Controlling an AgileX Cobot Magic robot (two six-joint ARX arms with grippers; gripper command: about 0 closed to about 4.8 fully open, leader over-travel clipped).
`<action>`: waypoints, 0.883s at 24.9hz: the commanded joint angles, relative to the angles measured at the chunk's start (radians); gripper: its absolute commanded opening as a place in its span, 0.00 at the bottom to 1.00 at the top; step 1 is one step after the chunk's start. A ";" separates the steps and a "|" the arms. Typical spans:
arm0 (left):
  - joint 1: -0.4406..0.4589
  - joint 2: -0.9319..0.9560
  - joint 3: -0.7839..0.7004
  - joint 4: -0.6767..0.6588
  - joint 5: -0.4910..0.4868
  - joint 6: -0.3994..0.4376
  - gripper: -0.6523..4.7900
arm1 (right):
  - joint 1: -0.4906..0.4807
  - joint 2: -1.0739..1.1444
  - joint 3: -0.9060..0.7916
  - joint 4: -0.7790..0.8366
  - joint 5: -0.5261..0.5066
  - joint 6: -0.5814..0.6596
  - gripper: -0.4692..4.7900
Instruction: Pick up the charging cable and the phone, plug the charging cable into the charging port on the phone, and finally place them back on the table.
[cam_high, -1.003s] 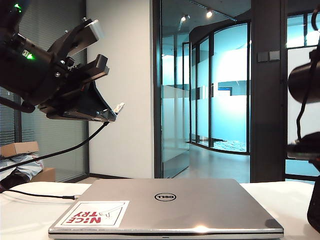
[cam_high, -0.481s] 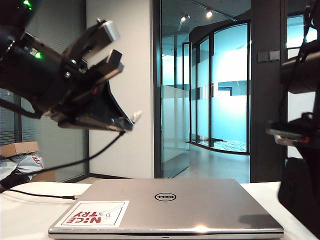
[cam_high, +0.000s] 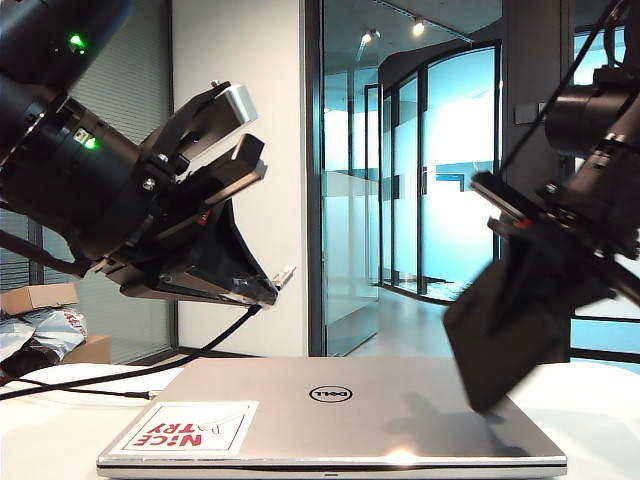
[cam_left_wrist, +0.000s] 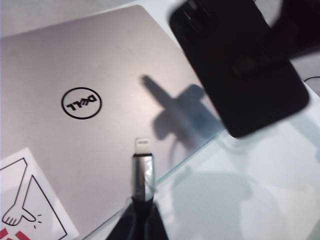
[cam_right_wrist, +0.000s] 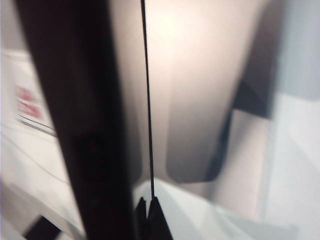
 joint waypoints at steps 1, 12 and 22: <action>-0.018 -0.004 0.000 0.005 0.003 -0.004 0.11 | 0.000 -0.008 0.002 0.158 -0.085 0.097 0.08; -0.053 -0.004 0.000 0.006 0.003 -0.018 0.11 | 0.002 -0.008 -0.201 0.761 -0.216 0.460 0.08; -0.053 -0.003 0.000 0.008 0.003 -0.071 0.11 | 0.057 0.005 -0.304 1.204 -0.203 0.681 0.08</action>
